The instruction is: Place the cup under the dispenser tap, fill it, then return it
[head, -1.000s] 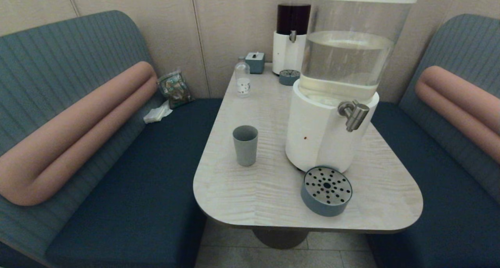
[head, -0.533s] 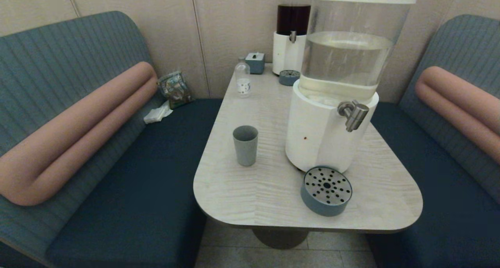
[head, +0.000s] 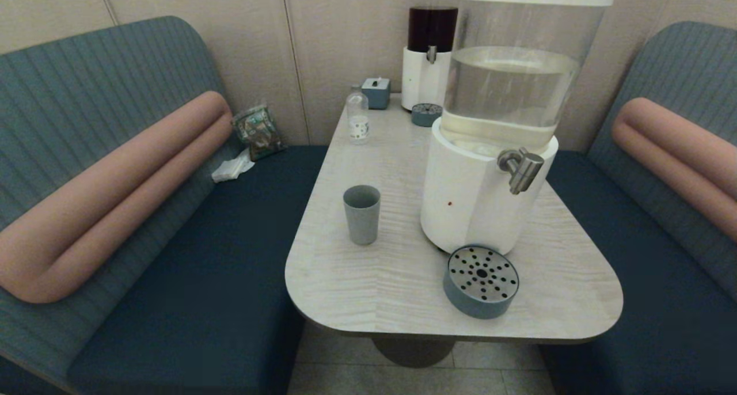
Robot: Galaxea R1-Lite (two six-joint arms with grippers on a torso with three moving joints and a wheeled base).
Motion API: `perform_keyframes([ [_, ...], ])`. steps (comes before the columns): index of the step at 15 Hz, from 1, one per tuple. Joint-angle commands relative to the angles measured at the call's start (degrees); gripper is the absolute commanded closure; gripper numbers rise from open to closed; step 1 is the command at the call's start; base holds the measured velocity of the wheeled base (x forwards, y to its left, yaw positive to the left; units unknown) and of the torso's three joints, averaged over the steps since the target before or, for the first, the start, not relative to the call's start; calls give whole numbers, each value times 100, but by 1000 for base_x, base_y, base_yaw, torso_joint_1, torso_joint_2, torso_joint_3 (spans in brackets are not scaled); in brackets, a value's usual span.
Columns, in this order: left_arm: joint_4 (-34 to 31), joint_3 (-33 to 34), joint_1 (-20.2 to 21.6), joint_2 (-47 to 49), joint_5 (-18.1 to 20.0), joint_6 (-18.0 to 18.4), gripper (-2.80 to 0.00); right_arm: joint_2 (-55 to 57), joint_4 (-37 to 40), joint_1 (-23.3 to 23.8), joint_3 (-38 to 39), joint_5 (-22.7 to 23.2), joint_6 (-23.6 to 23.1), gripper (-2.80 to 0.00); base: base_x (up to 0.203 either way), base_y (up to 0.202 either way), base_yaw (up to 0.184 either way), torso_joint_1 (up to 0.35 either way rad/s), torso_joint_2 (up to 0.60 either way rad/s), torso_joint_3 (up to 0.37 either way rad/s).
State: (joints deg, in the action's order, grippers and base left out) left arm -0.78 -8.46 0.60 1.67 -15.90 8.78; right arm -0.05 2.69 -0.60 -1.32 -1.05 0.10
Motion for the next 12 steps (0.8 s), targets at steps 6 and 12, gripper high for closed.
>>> perform_keyframes([
  [6,-84,582,2,-150,1160,-277,0,-13,3,-2,0,-1,-1,0,0,0,0,0,0,0],
  [12,-74,785,2,-155,1757,-268,0,-13,3,-2,0,-1,-1,0,0,0,0,0,0,0],
])
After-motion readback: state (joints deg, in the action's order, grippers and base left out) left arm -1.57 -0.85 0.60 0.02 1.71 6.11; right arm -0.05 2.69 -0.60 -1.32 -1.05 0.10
